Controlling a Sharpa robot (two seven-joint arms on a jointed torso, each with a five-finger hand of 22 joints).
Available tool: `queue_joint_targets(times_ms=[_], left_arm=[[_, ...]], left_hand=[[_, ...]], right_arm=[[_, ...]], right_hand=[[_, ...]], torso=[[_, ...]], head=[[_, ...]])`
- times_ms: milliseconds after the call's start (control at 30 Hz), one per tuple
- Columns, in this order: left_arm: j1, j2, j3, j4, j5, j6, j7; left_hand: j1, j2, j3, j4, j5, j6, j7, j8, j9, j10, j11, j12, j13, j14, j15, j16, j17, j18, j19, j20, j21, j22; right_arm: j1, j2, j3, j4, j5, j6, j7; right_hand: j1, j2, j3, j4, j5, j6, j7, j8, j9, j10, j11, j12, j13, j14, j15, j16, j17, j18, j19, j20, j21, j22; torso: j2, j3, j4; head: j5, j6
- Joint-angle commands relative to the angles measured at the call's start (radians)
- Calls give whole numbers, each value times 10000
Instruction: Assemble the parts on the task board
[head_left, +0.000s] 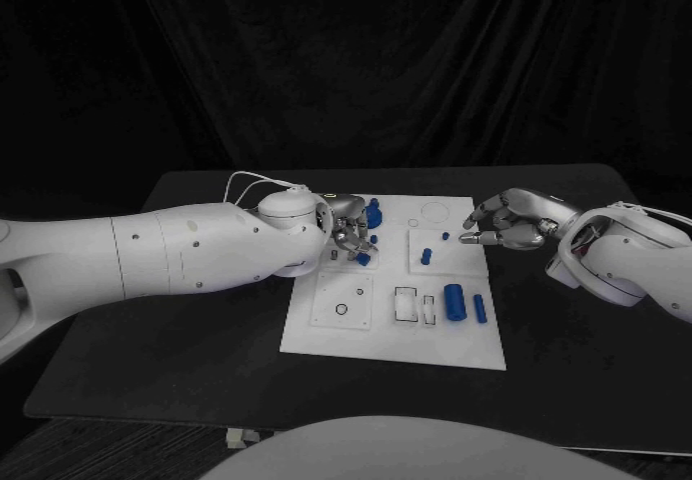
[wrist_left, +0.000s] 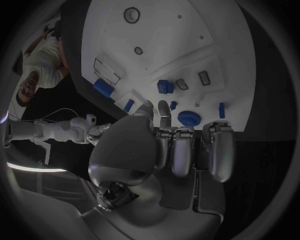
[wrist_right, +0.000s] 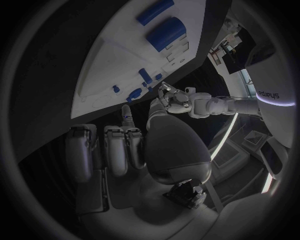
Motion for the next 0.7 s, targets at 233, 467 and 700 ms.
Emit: queue_joint_targets(times_ms=[233, 467, 700], left_arm=[[12, -113, 10, 185, 15, 125, 522], [7, 36, 8, -2, 533, 297, 416], [0, 207, 7, -277, 624, 587, 114]], left_hand=[[316, 50, 626, 267, 107, 679, -19, -1107, -1339, 1041, -89, 35, 2627, 1035, -106, 65, 2635, -11, 583, -87, 82, 2098], [-781, 299, 613, 503, 61, 1196, 179, -2201, -2800, 1041, 94, 35, 2627, 1035, 60, 65, 2635, -15, 594, 55, 95, 2148], [-2101, 609, 116, 527, -249, 1458, 141, -2186, -2849, 1041, 68, 35, 2627, 1035, 41, 65, 2635, 5, 568, 48, -2, 2135]], right_arm=[[-22, -40, 6, 54, -10, -37, -109], [-32, -16, 6, 39, -9, 2, -101], [-42, 4, 6, 27, -9, 35, -98]], right_hand=[[-39, 124, -86, 21, -11, -20, 67, 8, -16, 1042, 46, 26, 2635, 1049, 75, 25, 2635, -80, 892, 95, -62, 2531], [-103, 183, -106, 58, -5, -13, 67, 11, -20, 1042, 48, 26, 2635, 1049, 77, 25, 2635, -76, 885, 96, -74, 2526], [-145, 226, -118, 71, 5, -13, 67, 11, -24, 1042, 48, 26, 2635, 1049, 77, 25, 2635, -77, 885, 97, -74, 2526]], torso=[[16, 4, 0], [32, -2, 10], [26, 6, 1]], head=[[-18, -1], [-29, -1], [-2, -1]])
